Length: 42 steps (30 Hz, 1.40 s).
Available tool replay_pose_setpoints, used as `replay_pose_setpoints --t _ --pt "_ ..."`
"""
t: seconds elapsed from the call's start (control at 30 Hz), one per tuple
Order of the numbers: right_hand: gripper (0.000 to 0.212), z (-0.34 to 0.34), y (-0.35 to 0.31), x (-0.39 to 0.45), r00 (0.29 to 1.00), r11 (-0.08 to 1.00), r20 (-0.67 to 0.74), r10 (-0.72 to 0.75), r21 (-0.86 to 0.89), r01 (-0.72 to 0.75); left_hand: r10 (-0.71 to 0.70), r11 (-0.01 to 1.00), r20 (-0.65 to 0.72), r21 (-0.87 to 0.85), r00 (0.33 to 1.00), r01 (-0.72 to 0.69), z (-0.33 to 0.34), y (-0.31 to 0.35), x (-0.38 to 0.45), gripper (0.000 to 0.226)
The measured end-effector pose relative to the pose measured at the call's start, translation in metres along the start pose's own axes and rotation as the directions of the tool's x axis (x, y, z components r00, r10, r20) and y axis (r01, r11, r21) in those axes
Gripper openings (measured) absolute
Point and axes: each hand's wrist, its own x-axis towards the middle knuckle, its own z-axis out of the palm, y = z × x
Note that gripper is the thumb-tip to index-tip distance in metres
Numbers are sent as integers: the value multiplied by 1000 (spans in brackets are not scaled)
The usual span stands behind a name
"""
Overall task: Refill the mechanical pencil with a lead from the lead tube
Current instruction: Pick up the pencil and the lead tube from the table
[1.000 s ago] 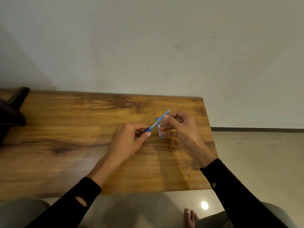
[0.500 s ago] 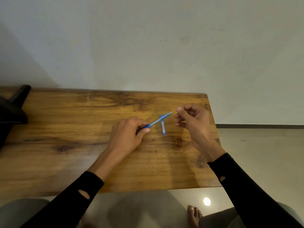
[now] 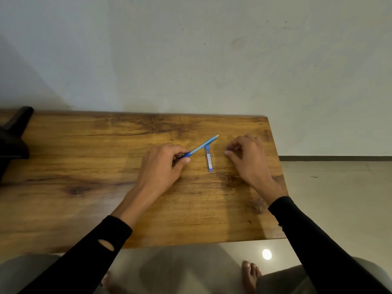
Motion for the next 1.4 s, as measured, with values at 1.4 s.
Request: replay_pose_setpoints --t 1.4 --pt "27 -26 -6 8 979 990 156 130 -78 -119 2 975 -123 221 992 25 0 3 6 20"
